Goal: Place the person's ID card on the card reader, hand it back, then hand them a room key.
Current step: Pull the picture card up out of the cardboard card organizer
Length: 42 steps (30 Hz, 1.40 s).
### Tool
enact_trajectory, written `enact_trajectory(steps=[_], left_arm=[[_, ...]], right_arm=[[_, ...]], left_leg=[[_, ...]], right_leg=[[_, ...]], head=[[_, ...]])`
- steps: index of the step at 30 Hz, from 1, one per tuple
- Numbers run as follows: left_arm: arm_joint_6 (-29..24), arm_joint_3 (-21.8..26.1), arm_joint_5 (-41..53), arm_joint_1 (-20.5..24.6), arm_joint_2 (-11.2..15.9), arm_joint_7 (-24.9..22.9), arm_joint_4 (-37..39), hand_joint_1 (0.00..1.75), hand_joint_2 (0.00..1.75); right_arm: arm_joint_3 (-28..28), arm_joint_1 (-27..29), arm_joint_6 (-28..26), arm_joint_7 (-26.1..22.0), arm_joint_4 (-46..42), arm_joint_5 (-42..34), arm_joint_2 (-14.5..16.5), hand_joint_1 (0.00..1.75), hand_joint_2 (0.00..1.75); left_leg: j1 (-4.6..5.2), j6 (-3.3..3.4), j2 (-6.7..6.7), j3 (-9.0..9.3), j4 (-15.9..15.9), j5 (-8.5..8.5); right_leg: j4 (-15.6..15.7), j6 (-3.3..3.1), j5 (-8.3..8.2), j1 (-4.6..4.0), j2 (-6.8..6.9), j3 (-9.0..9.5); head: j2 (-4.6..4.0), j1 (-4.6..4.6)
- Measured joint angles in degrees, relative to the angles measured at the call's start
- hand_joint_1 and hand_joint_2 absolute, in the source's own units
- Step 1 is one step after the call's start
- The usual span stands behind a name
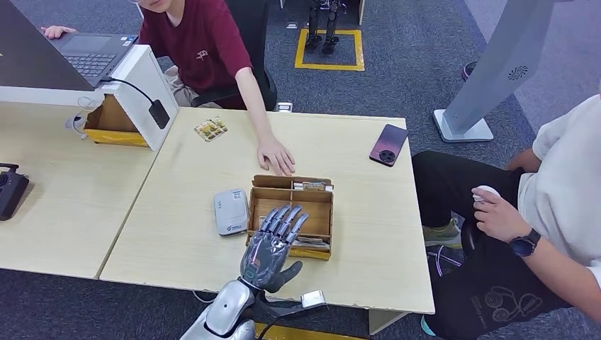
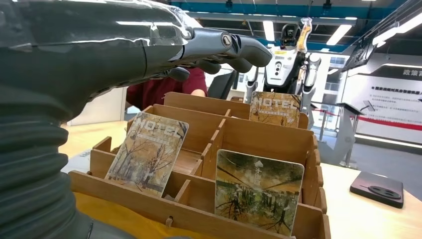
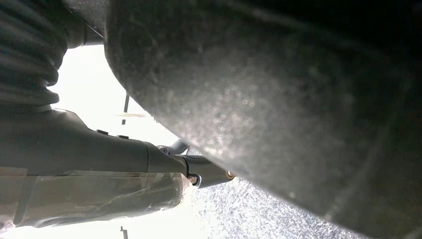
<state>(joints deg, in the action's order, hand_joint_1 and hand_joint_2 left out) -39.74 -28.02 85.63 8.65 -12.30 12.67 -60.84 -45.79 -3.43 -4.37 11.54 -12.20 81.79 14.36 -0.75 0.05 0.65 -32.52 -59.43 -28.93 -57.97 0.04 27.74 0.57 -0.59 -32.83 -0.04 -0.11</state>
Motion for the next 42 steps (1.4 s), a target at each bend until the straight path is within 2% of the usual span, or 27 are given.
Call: enact_trajectory(steps=[17,28,42], left_arm=[[0.0,0.0,-1.1,0.2,-0.3,2.6,0.9,0.00,1.75],[0.0,0.0,-1.9,0.8,-2.4,4.3,2.5,0.00,1.75],[0.0,0.7,-2.0,1.7,-3.1,4.4,5.3,0.00,1.75]], right_arm=[[0.0,-0.1,0.0,0.1,0.0,0.5,0.1,0.00,1.75],[0.0,-0.2,0.1,0.4,0.0,0.9,0.2,0.00,1.75],[0.0,-0.2,0.1,0.7,0.0,1.1,0.2,0.00,1.75]], left_leg=[[-0.01,0.00,0.00,0.01,0.0,0.00],[-0.02,0.00,-0.01,0.01,0.0,0.00],[-0.05,0.00,-0.01,0.03,0.0,0.00]], right_leg=[[0.0,0.00,0.00,-0.01,-0.02,0.00],[0.0,0.00,0.00,-0.01,-0.04,0.01],[0.0,0.00,0.00,-0.05,-0.05,0.02]], head=[[0.00,0.00],[0.00,0.01],[0.01,0.00]])
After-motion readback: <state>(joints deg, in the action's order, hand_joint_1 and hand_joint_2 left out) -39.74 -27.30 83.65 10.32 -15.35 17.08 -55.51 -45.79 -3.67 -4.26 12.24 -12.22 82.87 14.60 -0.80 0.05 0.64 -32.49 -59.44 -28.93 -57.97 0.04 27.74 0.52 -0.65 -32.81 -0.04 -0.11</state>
